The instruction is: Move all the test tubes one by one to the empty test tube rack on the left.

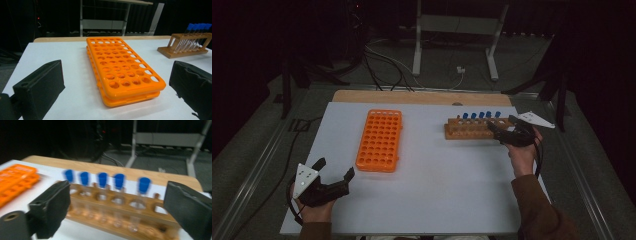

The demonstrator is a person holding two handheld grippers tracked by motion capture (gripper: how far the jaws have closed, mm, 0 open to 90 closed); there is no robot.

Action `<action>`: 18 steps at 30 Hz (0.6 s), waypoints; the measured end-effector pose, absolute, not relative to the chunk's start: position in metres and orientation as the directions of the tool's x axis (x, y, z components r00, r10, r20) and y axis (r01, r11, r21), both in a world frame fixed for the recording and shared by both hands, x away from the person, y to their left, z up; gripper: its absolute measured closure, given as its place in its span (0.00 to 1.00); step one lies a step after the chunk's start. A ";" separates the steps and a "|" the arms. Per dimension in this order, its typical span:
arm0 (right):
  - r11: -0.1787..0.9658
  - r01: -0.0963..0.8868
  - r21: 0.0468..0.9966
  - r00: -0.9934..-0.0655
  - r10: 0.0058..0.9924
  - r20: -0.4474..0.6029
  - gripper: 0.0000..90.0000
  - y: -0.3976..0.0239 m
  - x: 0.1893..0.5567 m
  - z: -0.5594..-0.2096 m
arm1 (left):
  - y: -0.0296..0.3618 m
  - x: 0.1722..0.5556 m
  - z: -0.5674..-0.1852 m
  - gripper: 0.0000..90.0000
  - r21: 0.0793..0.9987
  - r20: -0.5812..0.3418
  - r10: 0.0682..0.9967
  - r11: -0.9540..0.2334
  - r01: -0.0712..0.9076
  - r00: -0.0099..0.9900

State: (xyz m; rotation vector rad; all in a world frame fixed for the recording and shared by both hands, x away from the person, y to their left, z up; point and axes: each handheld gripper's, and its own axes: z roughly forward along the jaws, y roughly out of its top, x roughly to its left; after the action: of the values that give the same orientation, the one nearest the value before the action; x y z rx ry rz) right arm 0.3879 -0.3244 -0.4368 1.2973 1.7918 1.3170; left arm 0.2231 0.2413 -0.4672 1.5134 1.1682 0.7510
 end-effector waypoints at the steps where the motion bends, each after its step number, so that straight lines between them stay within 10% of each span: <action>1: 0.051 0.390 0.919 -0.366 0.925 0.105 0.14 -0.328 0.392 -0.439 | 0.241 0.223 -0.467 0.01 0.957 -0.109 0.937 0.009 0.291 0.331; 18: 0.065 0.498 0.865 -0.282 0.955 0.090 0.71 -0.329 0.437 -0.464 | 0.241 0.224 -0.468 0.01 0.955 -0.124 0.932 0.018 0.297 0.340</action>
State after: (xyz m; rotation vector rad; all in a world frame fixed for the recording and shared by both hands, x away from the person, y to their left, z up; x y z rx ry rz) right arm 0.4374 -0.3295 -0.4637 1.4439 1.8294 1.1463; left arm 0.2244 0.2407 -0.4681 1.5119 1.1674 0.7296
